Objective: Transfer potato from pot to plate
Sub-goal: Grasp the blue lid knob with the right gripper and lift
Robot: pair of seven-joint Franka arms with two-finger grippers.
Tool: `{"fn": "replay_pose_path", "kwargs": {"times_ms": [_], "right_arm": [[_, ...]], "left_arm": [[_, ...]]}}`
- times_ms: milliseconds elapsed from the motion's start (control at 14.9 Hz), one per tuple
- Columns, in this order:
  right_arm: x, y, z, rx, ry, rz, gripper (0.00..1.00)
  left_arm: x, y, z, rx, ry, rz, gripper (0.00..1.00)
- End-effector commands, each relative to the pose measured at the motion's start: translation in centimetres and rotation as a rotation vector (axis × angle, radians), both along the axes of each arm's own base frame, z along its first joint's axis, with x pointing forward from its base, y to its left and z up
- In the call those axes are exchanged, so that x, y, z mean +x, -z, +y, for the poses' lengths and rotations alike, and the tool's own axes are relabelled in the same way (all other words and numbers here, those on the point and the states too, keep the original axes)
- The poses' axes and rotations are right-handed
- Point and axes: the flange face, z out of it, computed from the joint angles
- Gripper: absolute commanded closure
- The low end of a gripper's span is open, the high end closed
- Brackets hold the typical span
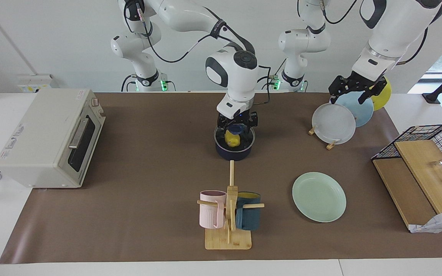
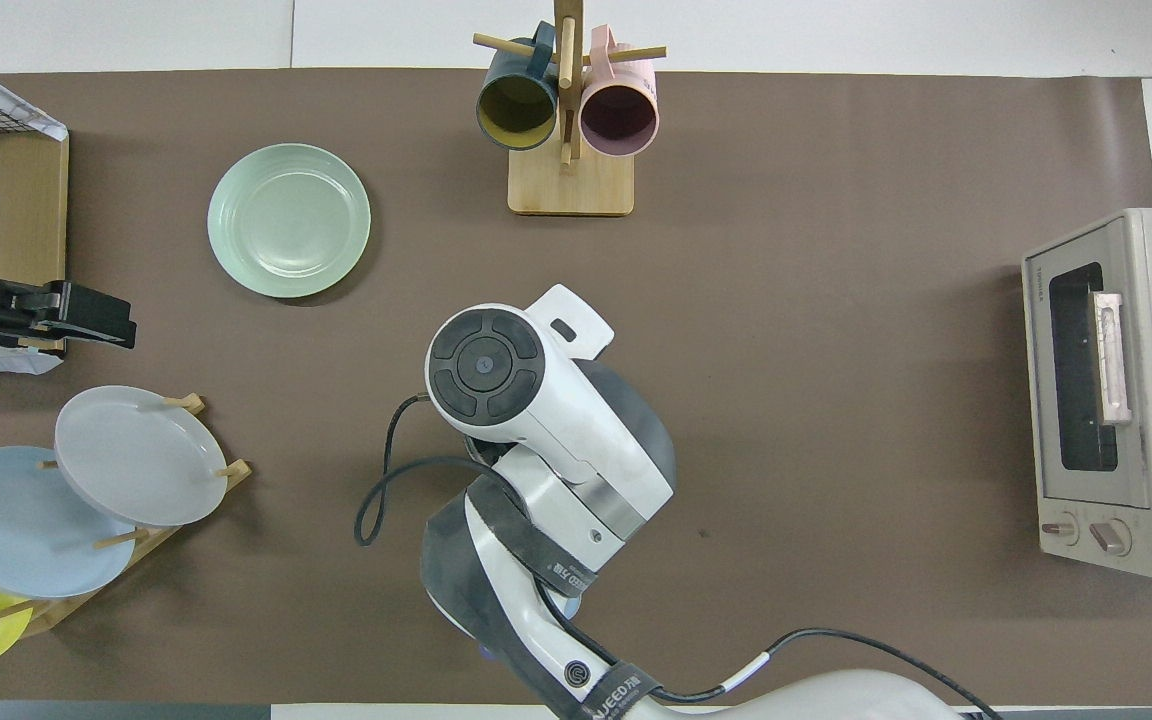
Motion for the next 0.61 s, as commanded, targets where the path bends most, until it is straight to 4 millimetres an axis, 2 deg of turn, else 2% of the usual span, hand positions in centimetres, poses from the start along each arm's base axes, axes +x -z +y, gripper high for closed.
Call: {"fn": "replay_pose_path", "kwargs": {"times_ms": [0, 202, 269, 471, 538], "right_arm": [[-0.38, 0.2, -0.5, -0.011, 0.013, -0.006, 0.0], [-0.44, 0.08, -0.4, -0.006, 0.014, -0.009, 0.01], [-0.58, 0.09, -0.26, -0.007, 0.011, -0.008, 0.05], [-0.52, 0.09, -0.34, -0.007, 0.012, -0.008, 0.27], [-0.53, 0.1, -0.35, -0.009, 0.011, -0.007, 0.37]], "left_arm": [[-0.68, -0.05, 0.33, -0.007, -0.013, -0.004, 0.0], [-0.68, -0.05, 0.33, -0.007, -0.013, -0.004, 0.0], [-0.67, -0.05, 0.41, -0.007, -0.014, -0.004, 0.0], [-0.68, -0.05, 0.32, -0.007, -0.013, -0.004, 0.0], [-0.67, -0.05, 0.41, -0.007, -0.014, -0.004, 0.0]]}}
